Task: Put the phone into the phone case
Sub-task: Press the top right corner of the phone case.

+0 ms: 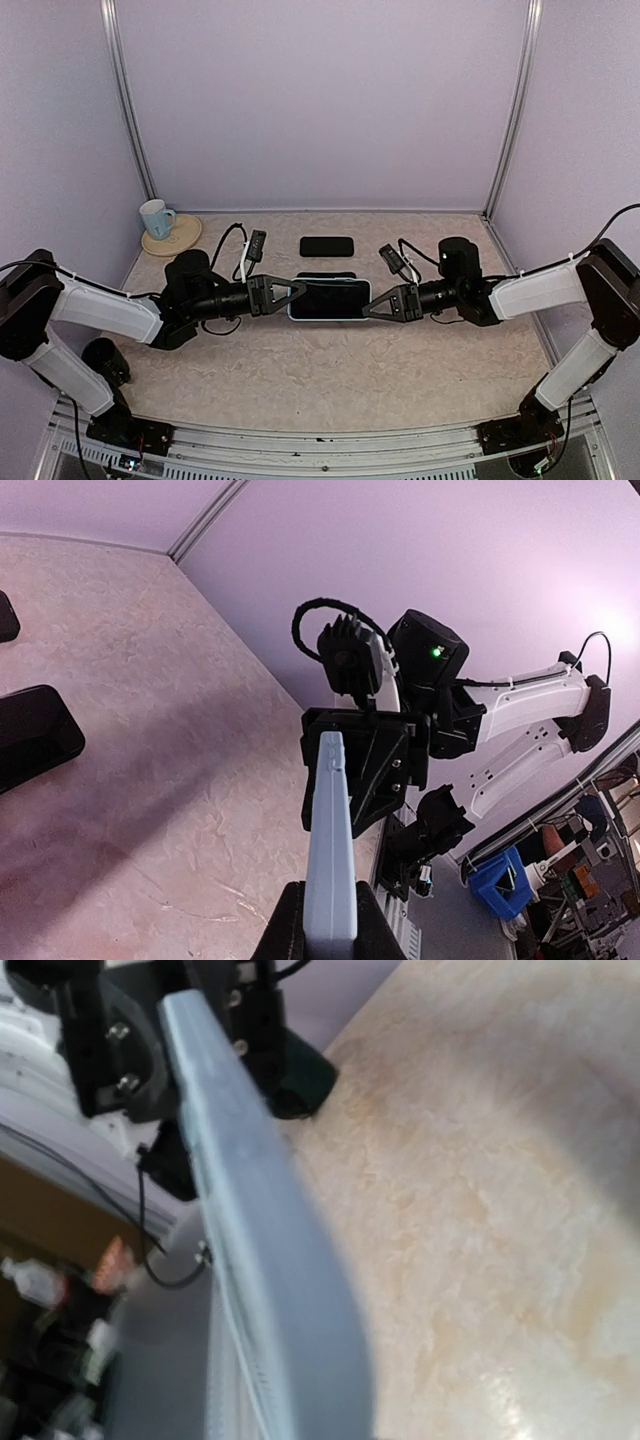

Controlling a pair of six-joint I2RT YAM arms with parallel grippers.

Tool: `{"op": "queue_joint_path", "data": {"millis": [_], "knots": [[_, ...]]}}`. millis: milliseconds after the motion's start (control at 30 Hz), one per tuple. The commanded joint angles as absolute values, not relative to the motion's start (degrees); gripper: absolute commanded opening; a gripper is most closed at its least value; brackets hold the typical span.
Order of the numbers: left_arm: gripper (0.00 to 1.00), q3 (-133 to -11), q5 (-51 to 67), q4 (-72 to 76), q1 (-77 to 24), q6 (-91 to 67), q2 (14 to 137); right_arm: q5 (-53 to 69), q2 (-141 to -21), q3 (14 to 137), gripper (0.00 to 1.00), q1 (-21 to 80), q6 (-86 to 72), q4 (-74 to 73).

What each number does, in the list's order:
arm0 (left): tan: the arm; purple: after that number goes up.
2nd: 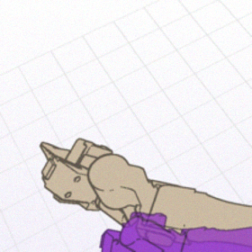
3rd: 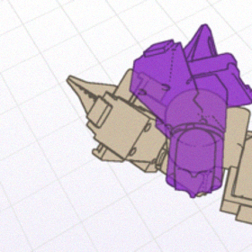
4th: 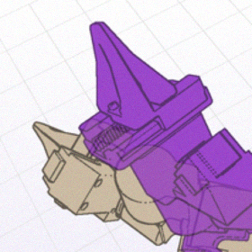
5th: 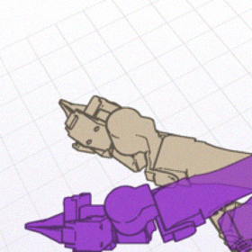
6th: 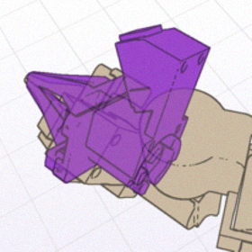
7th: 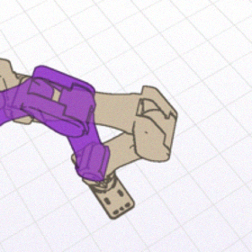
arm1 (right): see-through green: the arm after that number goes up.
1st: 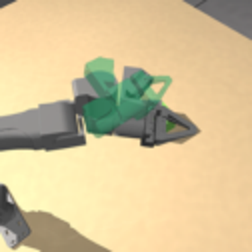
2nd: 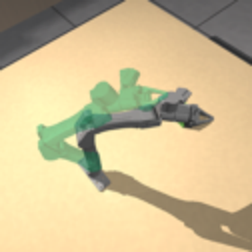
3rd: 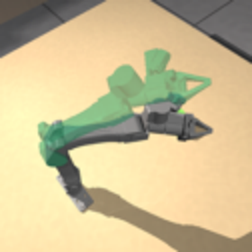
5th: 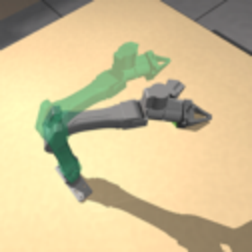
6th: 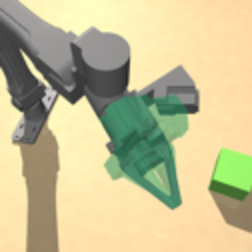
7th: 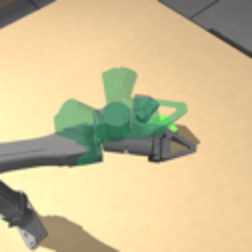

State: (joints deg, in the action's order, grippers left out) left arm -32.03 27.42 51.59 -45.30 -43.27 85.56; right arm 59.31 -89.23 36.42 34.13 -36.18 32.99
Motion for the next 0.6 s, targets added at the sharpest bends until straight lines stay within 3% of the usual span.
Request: {"op": "queue_joint_path", "data": {"millis": [0,100,167,300,567], "knots": [[0.0,-33.2,26.7,54.7,-45.9,-42.9,85.3,56.4,-87.2,38.7,0.37,35.0,-32.7,27.4],[0.0,-32.7,27.1,54.6,-45.7,-43.4,85.5,55.3,-86.0,39.2,0.58,34.9,-31.2,24.7],[0.0,-32.3,27.6,54.8,-45.3,-44.0,85.8,54.4,-85.2,39.4,0.67,34.7,-30.0,22.9],[0.0,-32.2,28.0,53.8,-44.6,-45.8,86.8,52.2,-83.7,39.8,0.77,33.8,-27.4,18.7],[0.0,-32.8,29.0,53.2,-43.9,-48.3,91.8,45.6,-81.9,40.1,0.86,32.6,-24.0,12.1]]}}
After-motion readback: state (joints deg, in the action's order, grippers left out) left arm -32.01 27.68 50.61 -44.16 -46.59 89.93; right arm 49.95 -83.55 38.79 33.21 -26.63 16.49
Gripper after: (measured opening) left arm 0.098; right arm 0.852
